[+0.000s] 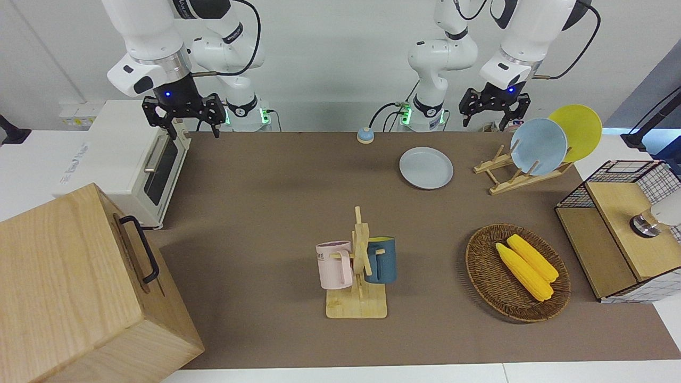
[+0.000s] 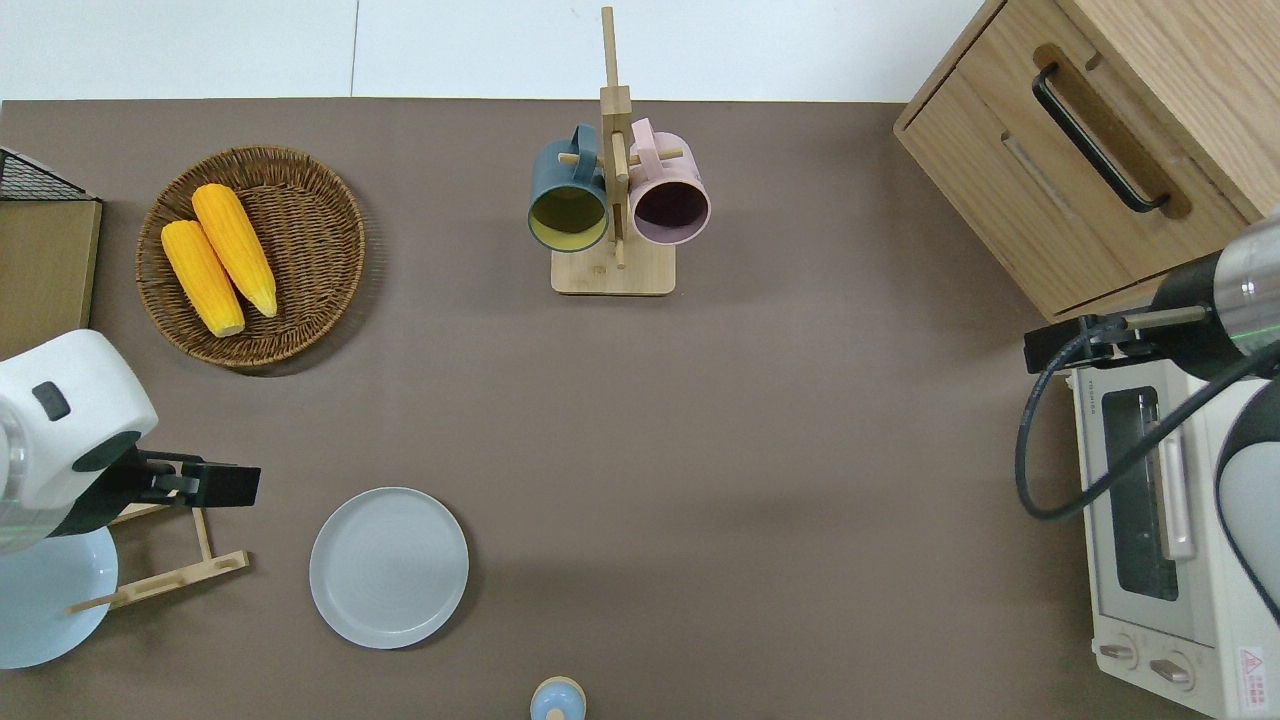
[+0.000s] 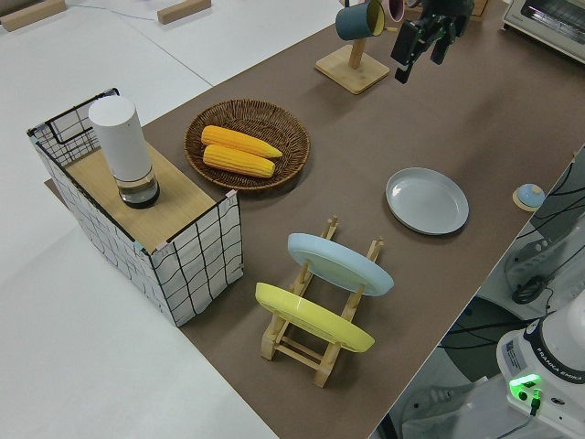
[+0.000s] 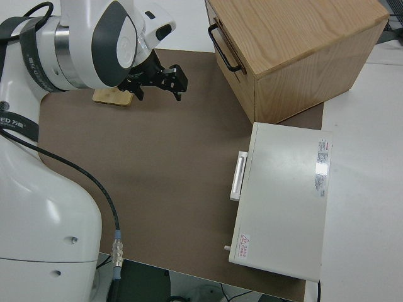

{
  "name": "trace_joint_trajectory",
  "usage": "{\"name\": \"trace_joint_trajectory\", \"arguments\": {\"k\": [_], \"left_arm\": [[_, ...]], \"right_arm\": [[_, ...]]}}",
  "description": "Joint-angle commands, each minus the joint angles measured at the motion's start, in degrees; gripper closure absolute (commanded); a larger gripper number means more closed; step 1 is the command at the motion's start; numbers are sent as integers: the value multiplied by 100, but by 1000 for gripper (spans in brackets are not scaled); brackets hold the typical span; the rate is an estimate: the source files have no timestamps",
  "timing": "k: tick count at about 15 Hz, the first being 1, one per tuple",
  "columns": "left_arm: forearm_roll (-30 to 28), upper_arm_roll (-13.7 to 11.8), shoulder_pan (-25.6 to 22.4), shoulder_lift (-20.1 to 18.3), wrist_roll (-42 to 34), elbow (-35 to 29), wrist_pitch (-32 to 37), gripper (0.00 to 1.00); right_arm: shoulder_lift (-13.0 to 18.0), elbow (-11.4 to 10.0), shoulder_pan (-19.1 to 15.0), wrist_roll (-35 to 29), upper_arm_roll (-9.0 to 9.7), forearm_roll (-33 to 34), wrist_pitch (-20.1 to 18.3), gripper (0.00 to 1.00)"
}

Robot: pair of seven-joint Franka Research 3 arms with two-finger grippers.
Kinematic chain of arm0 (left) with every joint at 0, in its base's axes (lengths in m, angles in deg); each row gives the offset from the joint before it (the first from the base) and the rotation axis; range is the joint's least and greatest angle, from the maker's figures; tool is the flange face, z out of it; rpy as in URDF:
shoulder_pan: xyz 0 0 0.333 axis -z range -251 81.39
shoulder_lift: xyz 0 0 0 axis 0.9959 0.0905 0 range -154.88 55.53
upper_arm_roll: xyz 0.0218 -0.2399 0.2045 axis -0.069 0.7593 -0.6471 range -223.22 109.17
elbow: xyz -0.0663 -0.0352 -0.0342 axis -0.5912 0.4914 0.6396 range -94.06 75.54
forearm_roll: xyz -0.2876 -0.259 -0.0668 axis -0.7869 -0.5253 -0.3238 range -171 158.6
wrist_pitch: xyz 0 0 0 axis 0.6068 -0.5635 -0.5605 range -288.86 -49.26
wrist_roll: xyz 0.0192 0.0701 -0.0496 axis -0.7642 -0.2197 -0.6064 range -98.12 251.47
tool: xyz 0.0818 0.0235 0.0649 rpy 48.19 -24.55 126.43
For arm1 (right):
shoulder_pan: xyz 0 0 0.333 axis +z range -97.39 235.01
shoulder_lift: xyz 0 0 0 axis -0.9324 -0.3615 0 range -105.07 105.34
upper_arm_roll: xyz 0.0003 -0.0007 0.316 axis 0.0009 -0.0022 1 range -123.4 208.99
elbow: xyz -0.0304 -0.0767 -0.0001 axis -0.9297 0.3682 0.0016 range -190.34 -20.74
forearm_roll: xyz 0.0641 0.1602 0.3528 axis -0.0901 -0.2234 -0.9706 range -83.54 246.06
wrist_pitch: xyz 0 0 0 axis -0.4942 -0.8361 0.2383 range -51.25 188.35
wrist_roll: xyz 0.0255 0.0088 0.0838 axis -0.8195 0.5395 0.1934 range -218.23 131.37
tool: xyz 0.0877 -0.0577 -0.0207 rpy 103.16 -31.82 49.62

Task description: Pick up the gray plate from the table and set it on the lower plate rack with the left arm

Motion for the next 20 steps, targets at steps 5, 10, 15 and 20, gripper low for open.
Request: {"name": "trace_joint_trajectory", "arguments": {"k": [5,10,15,20], "left_arm": [[54,20,37,58,86,-17,125,0],[54,11,29,67,86,-17,134,2],[63,20,29,58,42,-26,152,2],[98,28,46,15,95,-306,143,2]], "right_arm": [[-54,114,-119,-75,117,17,-92,17],[-54,114,-127,-75,117,17,-92,17],[-54,123,-127,-75,117,17,-92,17],[-54,123,-127,-75,117,17,-92,17]]}}
